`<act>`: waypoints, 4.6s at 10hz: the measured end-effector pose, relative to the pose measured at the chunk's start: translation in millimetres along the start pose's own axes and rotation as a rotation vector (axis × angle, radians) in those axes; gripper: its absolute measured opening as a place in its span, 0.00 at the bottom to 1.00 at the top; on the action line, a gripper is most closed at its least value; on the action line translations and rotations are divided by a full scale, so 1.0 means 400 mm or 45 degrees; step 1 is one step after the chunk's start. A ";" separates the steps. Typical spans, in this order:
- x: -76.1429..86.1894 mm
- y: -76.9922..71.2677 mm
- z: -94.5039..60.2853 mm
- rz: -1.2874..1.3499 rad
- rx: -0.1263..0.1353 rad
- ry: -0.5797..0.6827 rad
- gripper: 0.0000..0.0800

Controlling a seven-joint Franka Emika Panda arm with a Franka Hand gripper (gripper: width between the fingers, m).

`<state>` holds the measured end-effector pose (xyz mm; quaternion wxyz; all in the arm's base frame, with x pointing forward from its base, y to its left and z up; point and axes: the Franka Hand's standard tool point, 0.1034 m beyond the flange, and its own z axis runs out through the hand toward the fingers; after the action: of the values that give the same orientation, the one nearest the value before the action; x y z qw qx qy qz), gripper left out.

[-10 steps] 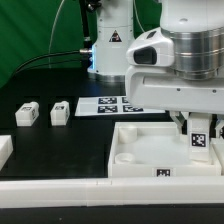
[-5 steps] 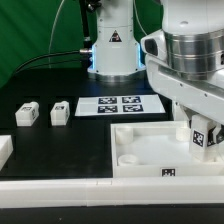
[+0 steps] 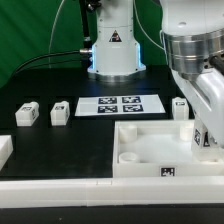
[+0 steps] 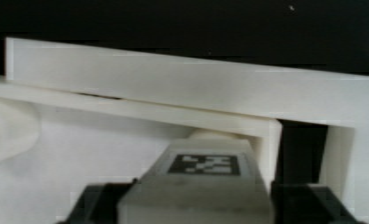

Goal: Assemble one leg

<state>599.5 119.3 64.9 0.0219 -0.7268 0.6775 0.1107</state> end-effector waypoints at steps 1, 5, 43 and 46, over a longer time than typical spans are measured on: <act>0.000 0.000 0.000 -0.026 0.000 0.000 0.59; 0.003 0.010 0.000 -0.357 -0.037 -0.006 0.81; -0.035 0.013 -0.007 0.321 -0.096 0.026 0.37; -0.032 0.011 -0.007 0.515 -0.089 0.032 0.37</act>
Offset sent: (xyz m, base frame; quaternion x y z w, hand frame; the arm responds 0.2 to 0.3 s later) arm 0.0034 -0.0032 0.0010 -0.0314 0.0134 -0.0911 0.9953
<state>594.8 130.9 70.6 -0.0343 -0.5775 0.8057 0.1272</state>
